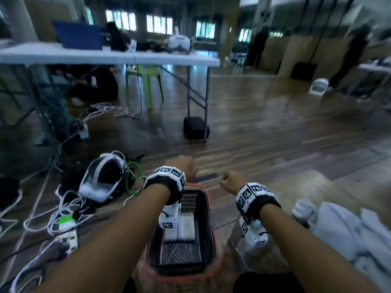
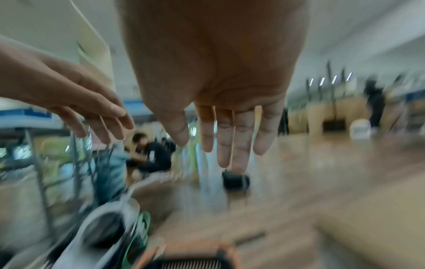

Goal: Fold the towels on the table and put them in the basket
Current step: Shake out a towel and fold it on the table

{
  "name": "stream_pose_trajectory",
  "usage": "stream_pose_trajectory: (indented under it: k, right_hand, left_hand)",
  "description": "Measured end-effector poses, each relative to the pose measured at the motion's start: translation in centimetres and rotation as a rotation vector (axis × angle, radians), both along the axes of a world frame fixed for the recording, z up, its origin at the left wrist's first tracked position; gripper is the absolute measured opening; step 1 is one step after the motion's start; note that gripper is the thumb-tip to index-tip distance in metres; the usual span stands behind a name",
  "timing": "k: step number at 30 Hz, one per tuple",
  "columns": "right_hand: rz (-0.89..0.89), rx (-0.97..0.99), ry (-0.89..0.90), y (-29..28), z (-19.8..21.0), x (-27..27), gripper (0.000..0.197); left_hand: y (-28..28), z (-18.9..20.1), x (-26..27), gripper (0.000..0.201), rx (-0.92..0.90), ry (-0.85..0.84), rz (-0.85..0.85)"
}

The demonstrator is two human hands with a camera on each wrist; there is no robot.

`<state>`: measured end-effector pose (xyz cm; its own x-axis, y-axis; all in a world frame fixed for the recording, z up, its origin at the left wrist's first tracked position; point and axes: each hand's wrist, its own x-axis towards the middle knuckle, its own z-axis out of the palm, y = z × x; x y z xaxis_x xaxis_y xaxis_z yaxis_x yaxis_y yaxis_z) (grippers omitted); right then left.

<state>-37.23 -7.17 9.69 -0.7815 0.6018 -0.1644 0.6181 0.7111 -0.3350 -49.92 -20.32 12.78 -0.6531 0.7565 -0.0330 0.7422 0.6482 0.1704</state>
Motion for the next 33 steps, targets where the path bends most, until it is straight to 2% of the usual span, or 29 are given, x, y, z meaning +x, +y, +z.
stream_pose_trajectory:
  k: [3,6,12,20,22,26,33]
  right_hand:
    - [-0.016,0.081,0.049,-0.4,5.6,5.1,0.032]
    - [-0.051,0.141,0.098,-0.7,9.4,10.5,0.033]
    - [-0.199,0.209,0.115,-1.0,12.2,19.8,0.031]
    - [-0.453,0.221,0.078,-0.2,13.3,30.3,0.029]
    - [-0.505,0.221,0.087,0.0,13.1,32.5,0.023]
    - [-0.573,0.211,0.091,0.6,11.8,36.8,0.016]
    - [-0.637,0.142,0.023,1.2,8.1,41.0,0.025]
  left_hand:
    - [-0.4,5.3,4.0,0.040,0.041,0.046,-0.071]
    - [-0.4,8.5,7.8,0.039,0.074,0.073,-0.172]
    - [1.1,10.6,14.6,0.042,0.070,0.166,-0.385]
    - [6.0,10.6,22.2,0.039,0.123,0.134,-0.622]
    - [7.3,10.0,23.9,0.039,0.131,0.112,-0.670]
    - [9.3,8.1,27.2,0.039,0.130,0.061,-0.772]
    - [12.5,2.7,31.0,0.037,0.075,-0.022,-0.882]
